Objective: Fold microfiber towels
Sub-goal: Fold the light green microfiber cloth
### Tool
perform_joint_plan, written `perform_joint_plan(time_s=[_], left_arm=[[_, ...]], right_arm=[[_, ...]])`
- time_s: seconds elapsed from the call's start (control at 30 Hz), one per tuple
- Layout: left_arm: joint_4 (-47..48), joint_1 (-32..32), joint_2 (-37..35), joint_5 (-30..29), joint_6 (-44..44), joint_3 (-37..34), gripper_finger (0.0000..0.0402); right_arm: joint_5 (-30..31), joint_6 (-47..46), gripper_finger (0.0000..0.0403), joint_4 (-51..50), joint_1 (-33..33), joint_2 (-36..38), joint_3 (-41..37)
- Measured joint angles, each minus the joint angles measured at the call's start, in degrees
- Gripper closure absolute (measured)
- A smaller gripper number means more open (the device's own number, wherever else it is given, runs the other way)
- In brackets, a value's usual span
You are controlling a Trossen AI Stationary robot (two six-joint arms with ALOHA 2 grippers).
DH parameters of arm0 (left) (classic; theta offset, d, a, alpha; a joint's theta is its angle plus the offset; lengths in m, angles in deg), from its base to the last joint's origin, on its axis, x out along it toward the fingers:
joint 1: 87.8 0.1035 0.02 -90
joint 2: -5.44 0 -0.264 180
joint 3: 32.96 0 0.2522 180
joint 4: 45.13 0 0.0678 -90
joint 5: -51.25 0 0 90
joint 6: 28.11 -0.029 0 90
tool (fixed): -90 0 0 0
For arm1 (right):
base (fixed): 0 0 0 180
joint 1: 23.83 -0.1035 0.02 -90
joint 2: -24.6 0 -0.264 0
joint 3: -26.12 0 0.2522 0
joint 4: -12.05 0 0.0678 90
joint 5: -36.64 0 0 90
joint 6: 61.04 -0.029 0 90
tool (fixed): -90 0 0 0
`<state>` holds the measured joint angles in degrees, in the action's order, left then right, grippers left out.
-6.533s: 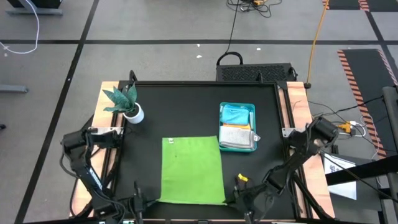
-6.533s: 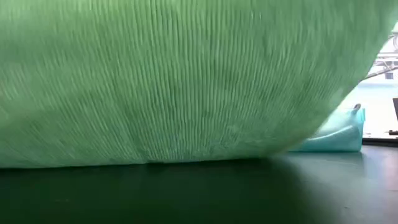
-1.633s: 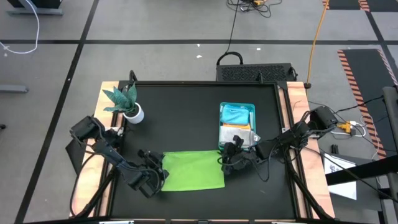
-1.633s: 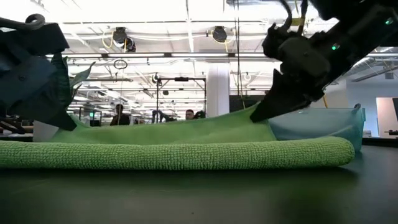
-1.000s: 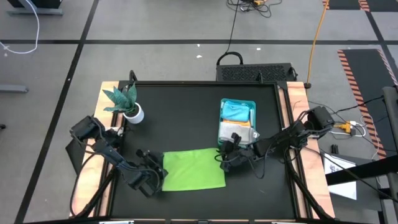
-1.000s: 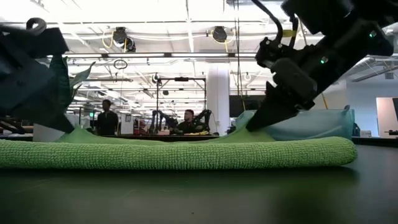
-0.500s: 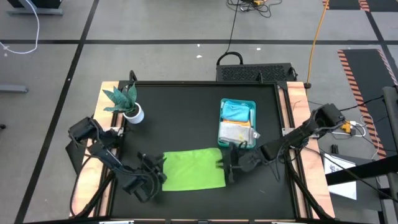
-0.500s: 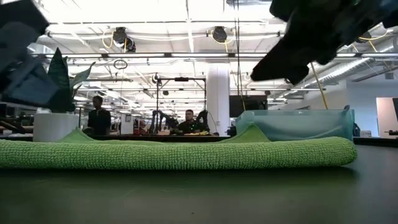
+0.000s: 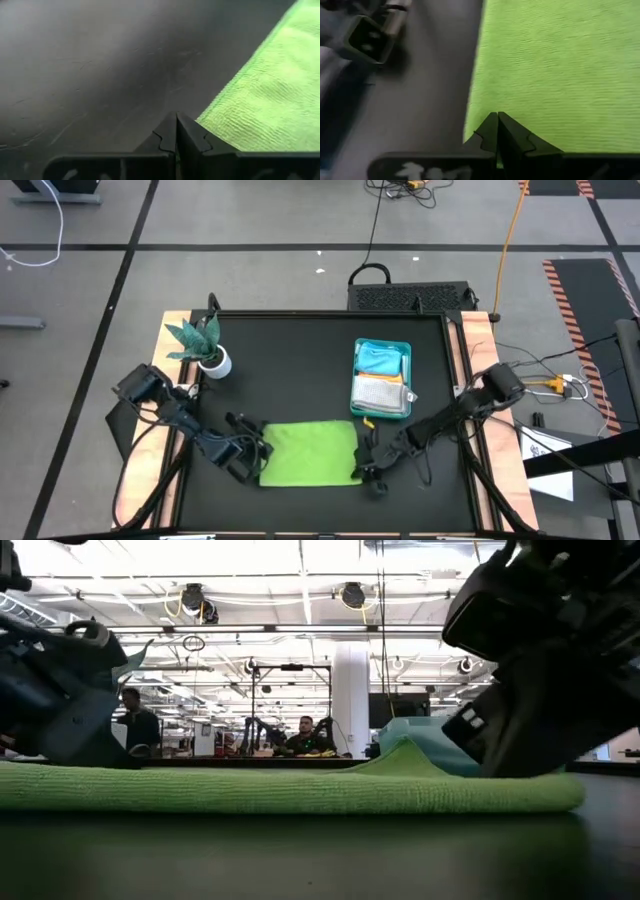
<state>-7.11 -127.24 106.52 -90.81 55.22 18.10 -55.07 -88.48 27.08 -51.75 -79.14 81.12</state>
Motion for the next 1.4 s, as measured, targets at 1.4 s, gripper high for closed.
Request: perform_joint_plan(time_s=[1.4], left_arm=[[-20.2,-5.3,-6.9,13.2,-26.7,2.3,0.0397]], right_arm=[[29.2,-6.3,0.0403,-25.8,2.8,4.9,4.3]])
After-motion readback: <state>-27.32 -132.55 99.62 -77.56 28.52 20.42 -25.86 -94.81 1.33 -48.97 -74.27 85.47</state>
